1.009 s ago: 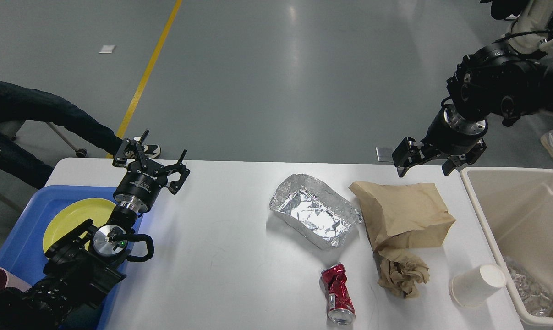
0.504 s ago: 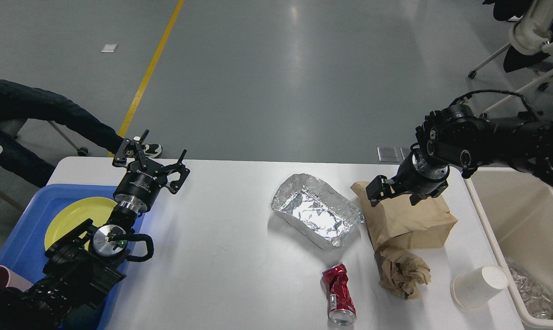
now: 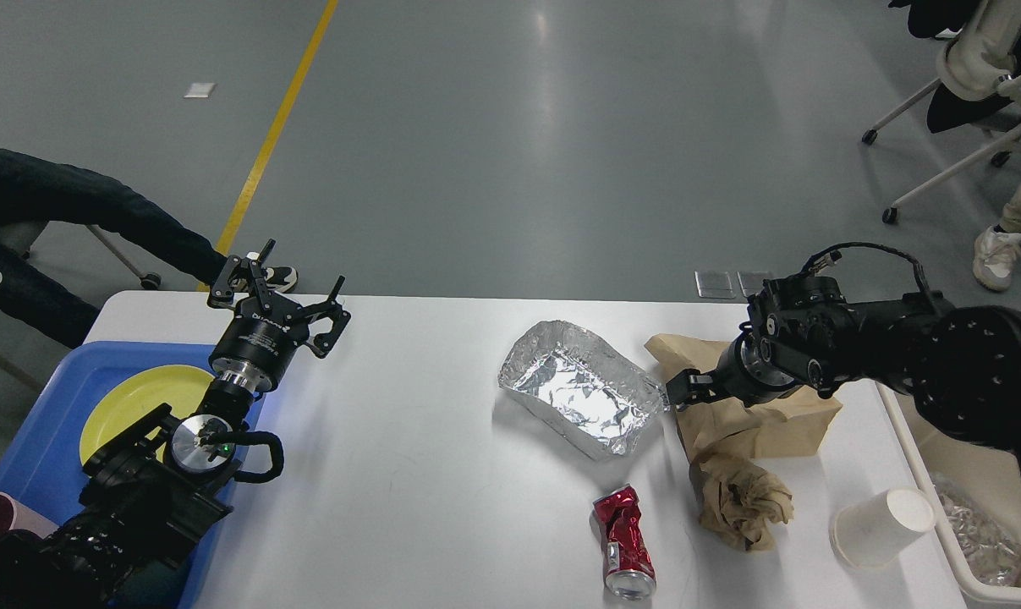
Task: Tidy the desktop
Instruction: 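Lower the right gripper onto the brown paper bag and grasp it, then lift the brown paper bag and drop it into the white bin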
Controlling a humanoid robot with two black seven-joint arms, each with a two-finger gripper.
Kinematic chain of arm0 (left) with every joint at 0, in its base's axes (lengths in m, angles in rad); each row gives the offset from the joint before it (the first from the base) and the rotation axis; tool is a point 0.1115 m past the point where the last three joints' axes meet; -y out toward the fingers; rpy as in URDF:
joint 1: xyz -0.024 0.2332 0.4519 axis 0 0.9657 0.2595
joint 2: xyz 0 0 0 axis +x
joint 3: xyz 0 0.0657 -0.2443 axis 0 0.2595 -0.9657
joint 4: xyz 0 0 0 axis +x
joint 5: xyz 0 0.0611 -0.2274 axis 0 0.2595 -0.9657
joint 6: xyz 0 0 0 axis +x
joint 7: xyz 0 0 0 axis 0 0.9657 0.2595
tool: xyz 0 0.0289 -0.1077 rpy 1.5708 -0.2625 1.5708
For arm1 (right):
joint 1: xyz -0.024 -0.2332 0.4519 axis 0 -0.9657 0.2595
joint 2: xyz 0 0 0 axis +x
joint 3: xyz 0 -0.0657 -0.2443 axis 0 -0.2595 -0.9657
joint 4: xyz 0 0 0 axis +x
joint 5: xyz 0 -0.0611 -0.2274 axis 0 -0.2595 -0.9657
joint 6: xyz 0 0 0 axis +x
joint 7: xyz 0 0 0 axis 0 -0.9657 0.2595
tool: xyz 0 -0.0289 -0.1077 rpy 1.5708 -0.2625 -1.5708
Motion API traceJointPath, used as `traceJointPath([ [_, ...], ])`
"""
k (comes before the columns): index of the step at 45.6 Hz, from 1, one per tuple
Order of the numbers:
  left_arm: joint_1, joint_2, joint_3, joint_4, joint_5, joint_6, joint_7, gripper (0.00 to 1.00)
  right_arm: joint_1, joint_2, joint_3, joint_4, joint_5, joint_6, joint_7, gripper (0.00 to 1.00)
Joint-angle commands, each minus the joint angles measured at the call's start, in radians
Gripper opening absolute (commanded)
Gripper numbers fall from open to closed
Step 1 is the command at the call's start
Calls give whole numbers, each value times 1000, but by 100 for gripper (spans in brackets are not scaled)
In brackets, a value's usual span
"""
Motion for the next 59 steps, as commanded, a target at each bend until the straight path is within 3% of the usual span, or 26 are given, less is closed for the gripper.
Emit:
traceJointPath([
  [1, 0, 1, 0, 0, 0, 0, 0, 96, -9, -18, -3, -1, 0, -49, -2, 44],
  [6, 0, 1, 0, 0, 0, 0, 0, 96, -17, -23, 0, -1, 8, -58, -2, 0],
  [12, -1, 1, 0, 0, 0, 0, 0, 96, -42, -26, 1, -2, 11, -112, -2, 0],
  [16, 0, -2, 0, 0, 0, 0, 0, 96, -60, -26, 0, -2, 10, -212, -2, 0],
  [23, 0, -2, 0, 0, 0, 0, 0, 96, -49, -41, 7, -1, 8, -228, 0, 0],
  [36, 0, 1, 0, 0, 0, 0, 0, 96, 84, -175, 54, 22, 11, -213, 12, 0],
  [41, 0, 1, 0, 0, 0, 0, 0, 96, 179, -254, 60, 77, 11, -137, 14, 0],
  [54, 0, -2, 0, 0, 0, 0, 0, 96, 515, -474, 165, 145, 11, 300, 14, 0],
  [59, 0, 1, 0, 0, 0, 0, 0, 96, 609, -535, 213, 147, 11, 416, 14, 0],
])
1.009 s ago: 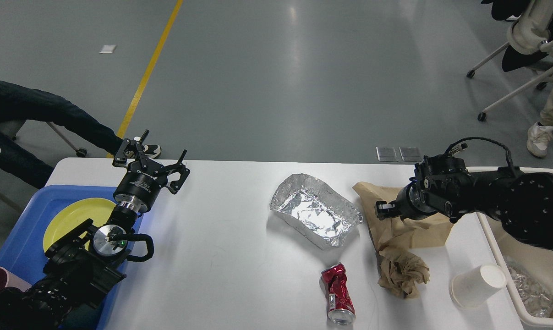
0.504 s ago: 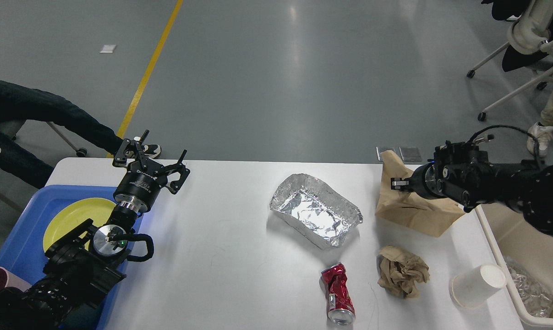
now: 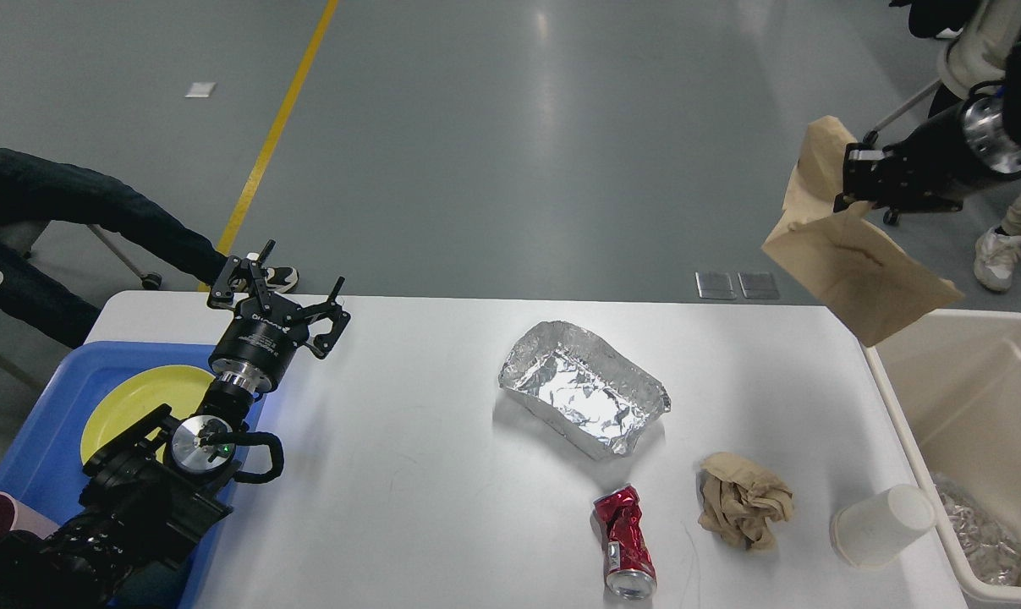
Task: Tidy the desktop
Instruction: 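Lift the brown paper bag and drop it into the white bin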
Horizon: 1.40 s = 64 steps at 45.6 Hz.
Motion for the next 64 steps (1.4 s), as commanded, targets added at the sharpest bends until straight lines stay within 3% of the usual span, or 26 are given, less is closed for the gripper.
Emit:
traceJointPath([
  [1, 0, 1, 0, 0, 0, 0, 0, 96, 108, -72, 54, 2, 0, 133, 0, 0],
  [14, 0, -2, 0, 0, 0, 0, 0, 96, 141, -153, 70, -27, -8, 153, -9, 0],
  [18, 0, 1, 0, 0, 0, 0, 0, 96, 81, -176, 54, -81, -17, 88, -12, 0],
  [27, 0, -2, 0, 0, 0, 0, 0, 96, -256, -185, 68, -259, -14, -116, -9, 0],
  [34, 0, -2, 0, 0, 0, 0, 0, 96, -448, -184, 93, -344, 2, -212, -9, 0],
  [37, 0, -2, 0, 0, 0, 0, 0, 96, -491, -184, 123, -350, 2, -235, -9, 32],
  [41, 0, -2, 0, 0, 0, 0, 0, 96, -586, -178, 143, -363, 2, -316, -9, 65],
  [44, -2, -2, 0, 0, 0, 0, 0, 96, -655, -168, 154, -386, 2, -415, -8, 100],
  [47, 0, -2, 0, 0, 0, 0, 0, 96, -700, -150, 166, -390, 3, -471, -8, 100],
  [54, -2, -2, 0, 0, 0, 0, 0, 96, -732, -136, 171, -387, 2, -473, -8, 100],
  [64, 0, 1, 0, 0, 0, 0, 0, 96, -679, -72, 151, -368, -14, -397, -8, 100],
])
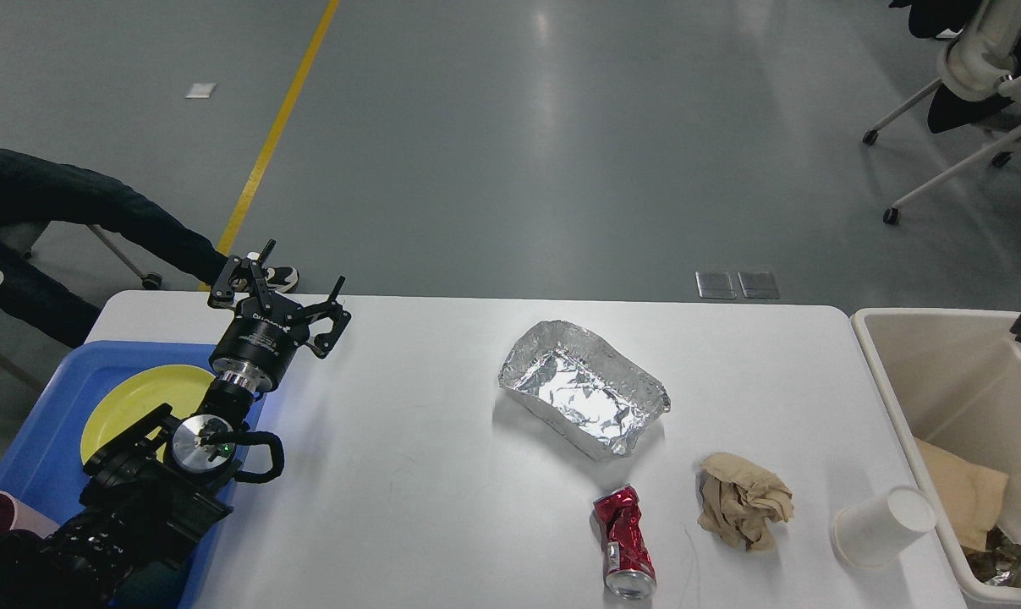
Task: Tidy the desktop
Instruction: 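Lift the brown paper bag and drop it into the white bin, then move the right gripper to the foil container and grasp its edge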
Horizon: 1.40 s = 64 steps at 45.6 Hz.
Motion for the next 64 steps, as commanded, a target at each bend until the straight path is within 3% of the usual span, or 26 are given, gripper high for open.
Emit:
traceJointPath([
  [1, 1, -1, 0, 0, 0, 0, 0, 96, 67, 60, -14, 4, -14, 68, -3, 100],
  [11, 1, -1, 0, 0, 0, 0, 0, 96, 273, 217, -178, 14, -11, 242, -7, 100],
  [17, 1, -1, 0, 0, 0, 0, 0, 96, 474, 315, -261, 81, -11, 458, -7, 100],
  [24, 1, 2, 0, 0, 0, 0, 0, 96, 662, 361, -259, 236, -10, 608, -6, 100],
  [32, 1, -1, 0, 0, 0, 0, 0, 96, 847, 362, -239, 471, 4, 608, 0, 100],
  [41, -1, 2, 0, 0, 0, 0, 0, 96, 588, 393, -140, 417, 19, 596, -7, 100],
  [49, 1, -1, 0, 0, 0, 0, 0, 96, 379, 434, -80, 354, 33, 478, -7, 100],
  [57, 1, -1, 0, 0, 0, 0, 0, 96, 239, 502, -70, 333, 33, 230, -7, 100],
  [64, 1, -1, 0, 0, 0, 0, 0, 96, 163, 519, -60, 317, 33, 127, -7, 100],
])
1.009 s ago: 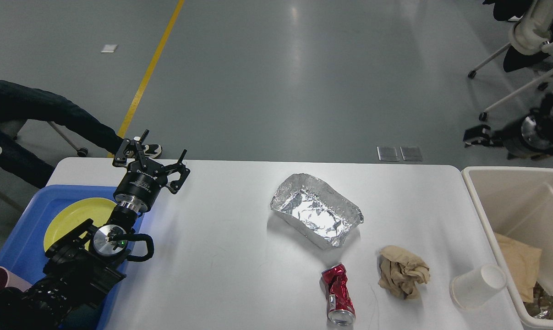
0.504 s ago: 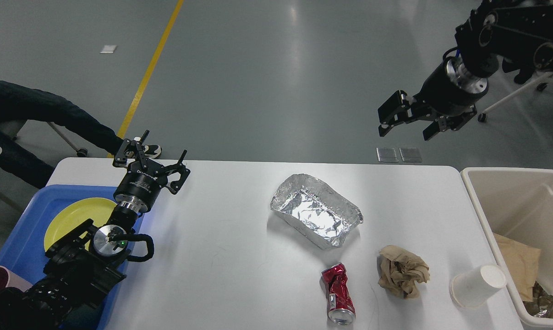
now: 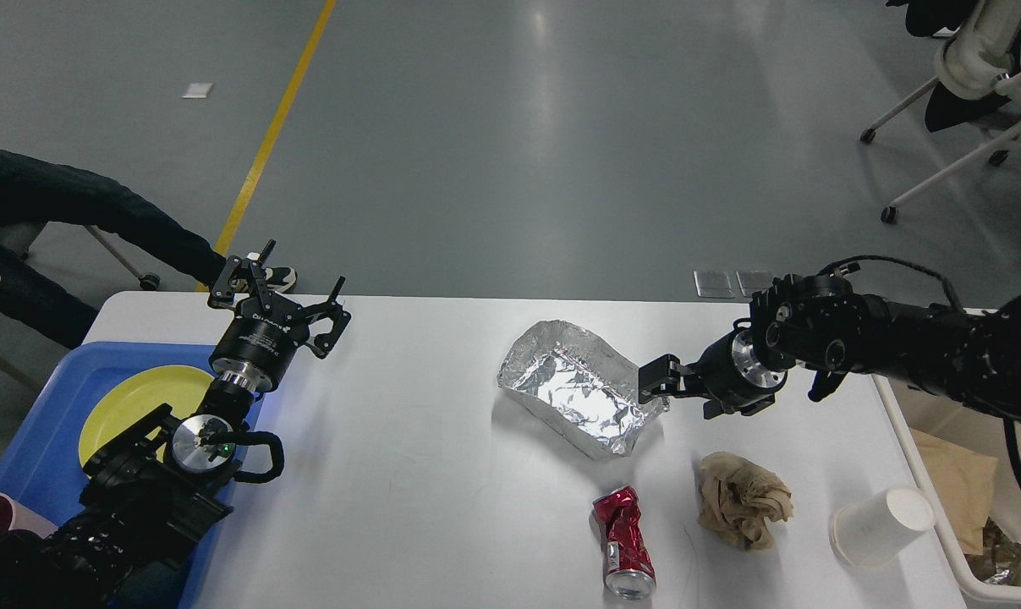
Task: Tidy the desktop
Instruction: 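Move the right gripper to the foil container and grasp its edge, then lift the foil container and drop it into the white bin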
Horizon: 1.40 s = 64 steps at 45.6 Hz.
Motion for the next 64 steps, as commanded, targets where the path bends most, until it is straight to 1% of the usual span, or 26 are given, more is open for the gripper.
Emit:
traceJointPath([
  [1, 0, -1, 0, 0, 0, 0, 0, 96, -62, 18, 13, -23, -1, -75, 1, 100],
  [9, 0, -1, 0, 0, 0, 0, 0, 96, -148, 78, 73, -137, -1, -87, 1, 100],
  [15, 0, 2, 0, 0, 0, 0, 0, 96, -193, 114, 75, -190, -1, -98, 1, 100],
  [23, 0, -1, 0, 0, 0, 0, 0, 96, -219, 121, 75, -198, 6, -239, 1, 99],
  [28, -1, 2, 0, 0, 0, 0, 0, 96, -230, 135, 75, -197, 14, -259, -1, 83],
  [30, -1, -1, 0, 0, 0, 0, 0, 96, -228, 140, 75, -192, 14, -259, -1, 73],
  [33, 0, 2, 0, 0, 0, 0, 0, 96, -228, 143, 75, -190, 14, -259, -1, 54],
  [37, 0, -1, 0, 0, 0, 0, 0, 96, -230, 143, 75, -190, 14, -259, -1, 41],
  [40, 0, -1, 0, 0, 0, 0, 0, 96, -230, 143, 75, -190, 14, -259, 1, 26],
  [43, 0, -1, 0, 0, 0, 0, 0, 96, -230, 143, 75, -189, 14, -259, -1, 15],
  [46, 0, -1, 0, 0, 0, 0, 0, 96, -228, 141, 75, -187, 14, -255, -1, 0],
  [56, 0, 2, 0, 0, 0, 0, 0, 96, -226, 127, 76, -184, 14, -249, 1, 0],
  [64, 0, -1, 0, 0, 0, 0, 0, 96, -210, 68, 125, -148, 14, -247, 1, 0],
])
